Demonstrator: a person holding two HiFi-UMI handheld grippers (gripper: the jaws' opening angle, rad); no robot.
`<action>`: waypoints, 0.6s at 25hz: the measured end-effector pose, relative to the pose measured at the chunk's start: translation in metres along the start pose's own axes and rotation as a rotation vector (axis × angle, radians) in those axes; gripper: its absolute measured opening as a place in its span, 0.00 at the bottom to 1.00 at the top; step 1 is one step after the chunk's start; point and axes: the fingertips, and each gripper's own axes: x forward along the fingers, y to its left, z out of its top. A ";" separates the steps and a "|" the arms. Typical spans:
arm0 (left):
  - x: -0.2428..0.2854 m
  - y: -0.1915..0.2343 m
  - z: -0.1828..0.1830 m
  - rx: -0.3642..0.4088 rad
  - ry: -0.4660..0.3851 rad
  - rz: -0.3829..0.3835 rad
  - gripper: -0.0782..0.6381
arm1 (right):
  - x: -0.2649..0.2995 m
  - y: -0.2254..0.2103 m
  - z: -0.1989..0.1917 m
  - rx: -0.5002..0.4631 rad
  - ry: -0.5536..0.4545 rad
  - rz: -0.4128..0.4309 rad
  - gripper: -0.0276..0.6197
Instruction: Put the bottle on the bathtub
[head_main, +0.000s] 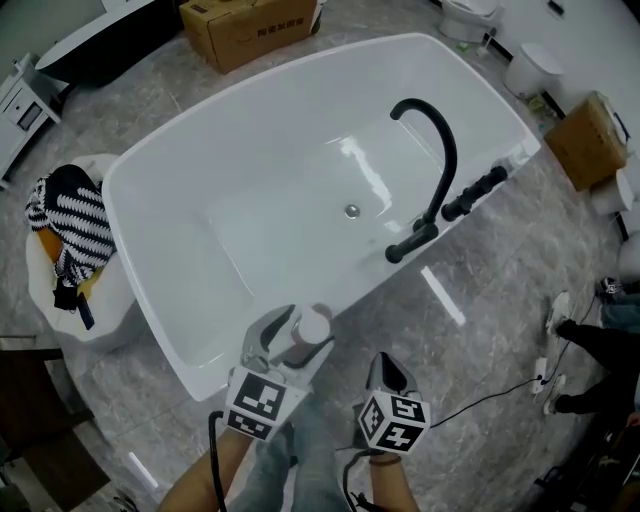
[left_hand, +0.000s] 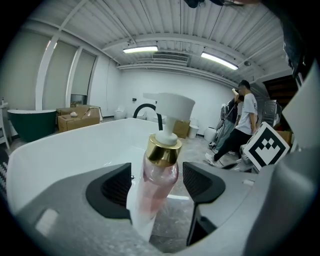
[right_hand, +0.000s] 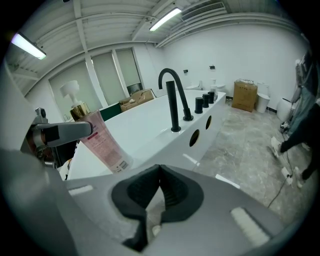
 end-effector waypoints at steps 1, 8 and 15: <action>-0.002 -0.002 -0.001 0.002 0.006 -0.003 0.54 | -0.001 0.002 0.002 -0.002 -0.003 0.002 0.05; -0.033 -0.004 -0.010 -0.065 0.062 -0.008 0.54 | -0.024 0.018 0.019 -0.030 -0.017 0.015 0.05; -0.097 0.013 0.017 -0.135 0.019 0.104 0.54 | -0.069 0.030 0.046 -0.060 -0.045 0.011 0.05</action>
